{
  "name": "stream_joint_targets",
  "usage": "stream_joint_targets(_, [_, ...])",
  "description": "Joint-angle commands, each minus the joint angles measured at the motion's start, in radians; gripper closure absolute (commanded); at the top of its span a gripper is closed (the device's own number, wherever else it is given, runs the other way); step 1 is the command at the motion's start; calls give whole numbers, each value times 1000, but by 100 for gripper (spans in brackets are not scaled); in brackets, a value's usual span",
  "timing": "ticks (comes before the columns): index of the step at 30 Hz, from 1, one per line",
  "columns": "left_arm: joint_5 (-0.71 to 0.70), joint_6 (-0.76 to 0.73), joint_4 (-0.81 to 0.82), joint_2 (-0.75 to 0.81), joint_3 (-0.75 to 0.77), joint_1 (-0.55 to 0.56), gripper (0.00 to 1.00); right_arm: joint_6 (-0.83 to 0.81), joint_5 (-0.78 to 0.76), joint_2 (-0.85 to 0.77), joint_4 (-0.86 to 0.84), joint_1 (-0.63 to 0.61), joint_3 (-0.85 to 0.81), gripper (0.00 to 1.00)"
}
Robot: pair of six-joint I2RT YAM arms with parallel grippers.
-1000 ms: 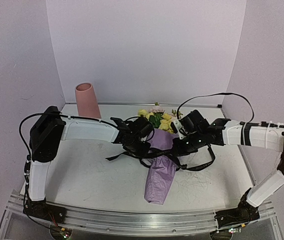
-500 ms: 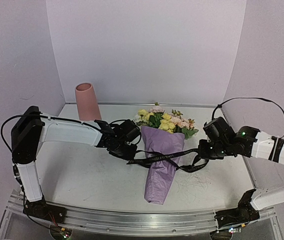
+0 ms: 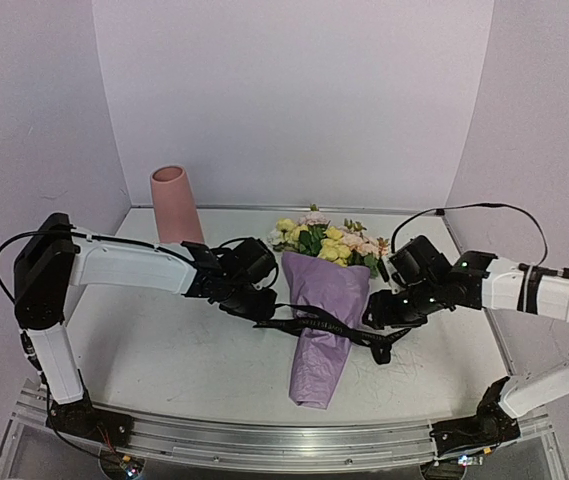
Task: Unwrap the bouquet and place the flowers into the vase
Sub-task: Untie the ribbon from the wrapping paper.
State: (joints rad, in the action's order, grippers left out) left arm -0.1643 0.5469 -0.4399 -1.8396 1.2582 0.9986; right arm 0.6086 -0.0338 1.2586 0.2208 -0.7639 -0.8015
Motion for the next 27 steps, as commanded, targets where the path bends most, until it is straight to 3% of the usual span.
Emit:
stream_joint_targets(1, [35, -29, 64, 59, -1, 3, 52, -113, 186, 130, -70, -7, -108, 40])
stream_joint_targets(12, [-79, -88, 64, 131, -21, -3, 50, -140, 244, 405, -72, -33, -317, 42])
stream_joint_targets(20, [-88, -137, 62, 138, 9, -38, 50, -116, 233, 469, -66, -41, -328, 48])
stream_joint_targets(27, [-76, -145, 58, 148, -7, -55, 50, -104, 226, 475, -60, -45, -297, 59])
